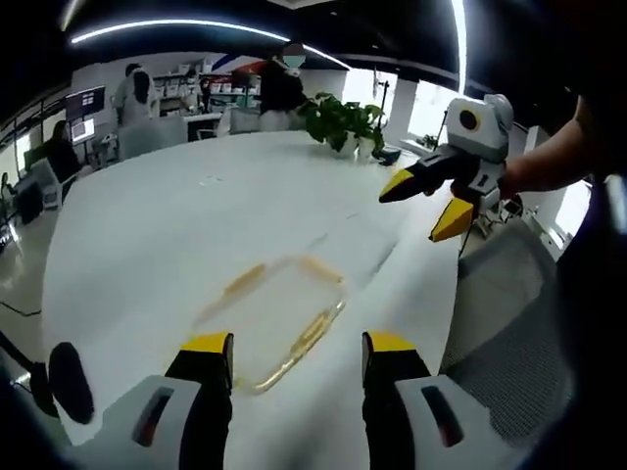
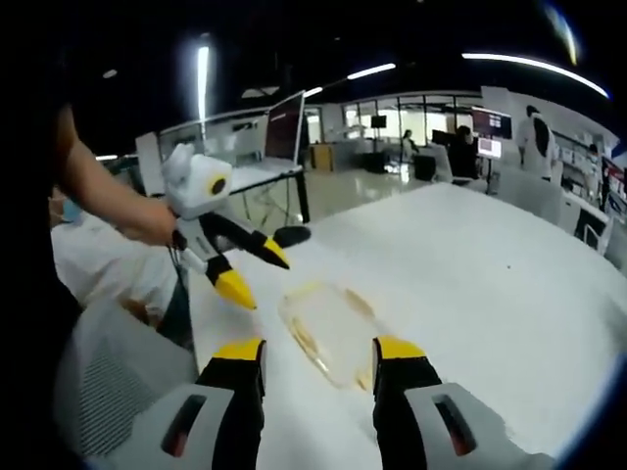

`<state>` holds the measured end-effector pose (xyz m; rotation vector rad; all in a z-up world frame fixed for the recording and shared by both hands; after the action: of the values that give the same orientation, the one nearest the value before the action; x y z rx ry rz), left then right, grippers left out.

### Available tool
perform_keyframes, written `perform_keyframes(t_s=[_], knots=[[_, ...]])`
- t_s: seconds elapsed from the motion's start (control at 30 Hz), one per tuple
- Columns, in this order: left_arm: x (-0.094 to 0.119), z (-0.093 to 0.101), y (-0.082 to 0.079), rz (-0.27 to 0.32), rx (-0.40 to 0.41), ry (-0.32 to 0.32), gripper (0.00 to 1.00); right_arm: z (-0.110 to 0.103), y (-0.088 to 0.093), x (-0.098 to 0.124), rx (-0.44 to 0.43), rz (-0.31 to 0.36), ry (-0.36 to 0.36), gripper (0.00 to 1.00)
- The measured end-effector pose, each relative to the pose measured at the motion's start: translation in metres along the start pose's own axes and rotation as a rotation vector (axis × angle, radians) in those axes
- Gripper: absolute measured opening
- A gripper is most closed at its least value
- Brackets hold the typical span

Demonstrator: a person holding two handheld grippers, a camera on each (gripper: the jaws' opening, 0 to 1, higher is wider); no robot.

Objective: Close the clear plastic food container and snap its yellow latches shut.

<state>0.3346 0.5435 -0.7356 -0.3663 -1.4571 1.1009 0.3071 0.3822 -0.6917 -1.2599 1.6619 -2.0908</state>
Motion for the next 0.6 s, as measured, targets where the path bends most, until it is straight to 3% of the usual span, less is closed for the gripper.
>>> perform_keyframes(t_s=[0.2, 0.6], knots=[[-0.003, -0.002, 0.001, -0.008, 0.000, 0.020, 0.52, -0.001, 0.000, -0.003, 0.024, -0.017, -0.007, 0.43], [0.000, -0.028, 0.003, -0.063, -0.033, 0.016, 0.51, 0.006, -0.003, -0.018, 0.051, -0.037, -0.013, 0.44]])
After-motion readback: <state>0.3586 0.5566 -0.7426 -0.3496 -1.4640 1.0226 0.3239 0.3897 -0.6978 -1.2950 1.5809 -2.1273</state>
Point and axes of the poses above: the point that each gripper's makers call its tool centre point, and the gripper's own axes: x roughly backward along the fingers, z roughly to its right, y roughly out of its underside, the point moved 3 cm from there along x, roughly backward along the fingers, and after that the axes turned 10 degrees about y, right-handed, at the moved point
